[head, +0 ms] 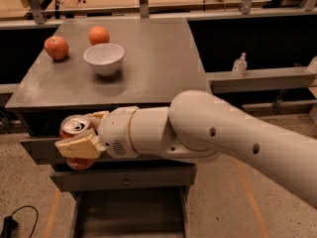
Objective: Place coke can into bottom drawer
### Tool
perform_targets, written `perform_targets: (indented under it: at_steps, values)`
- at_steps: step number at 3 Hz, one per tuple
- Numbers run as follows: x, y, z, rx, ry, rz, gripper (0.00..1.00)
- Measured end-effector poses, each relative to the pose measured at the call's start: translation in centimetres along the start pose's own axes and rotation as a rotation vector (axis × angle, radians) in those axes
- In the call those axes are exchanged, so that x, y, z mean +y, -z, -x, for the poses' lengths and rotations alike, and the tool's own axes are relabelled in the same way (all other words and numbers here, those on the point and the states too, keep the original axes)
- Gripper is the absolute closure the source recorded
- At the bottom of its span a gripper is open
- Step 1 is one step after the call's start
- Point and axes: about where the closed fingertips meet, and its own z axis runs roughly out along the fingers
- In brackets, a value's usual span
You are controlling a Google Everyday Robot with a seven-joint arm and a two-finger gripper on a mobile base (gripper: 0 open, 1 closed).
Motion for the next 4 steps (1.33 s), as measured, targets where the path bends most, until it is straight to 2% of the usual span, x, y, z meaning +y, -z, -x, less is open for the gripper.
perform_targets:
  at_steps: [1, 2, 3, 4]
  values:
    - [1.1, -3.1, -5.0, 0.074, 0.044, -0.005, 1.00]
    - [1.9, -6.5, -10.3, 0.147, 0.082, 0.026, 1.00]
    - [1.9, -6.5, -10.3, 0.147, 0.082, 0.026, 1.00]
    - [1.7, -7.6, -12.3, 0.139, 0.082, 0.005, 1.00]
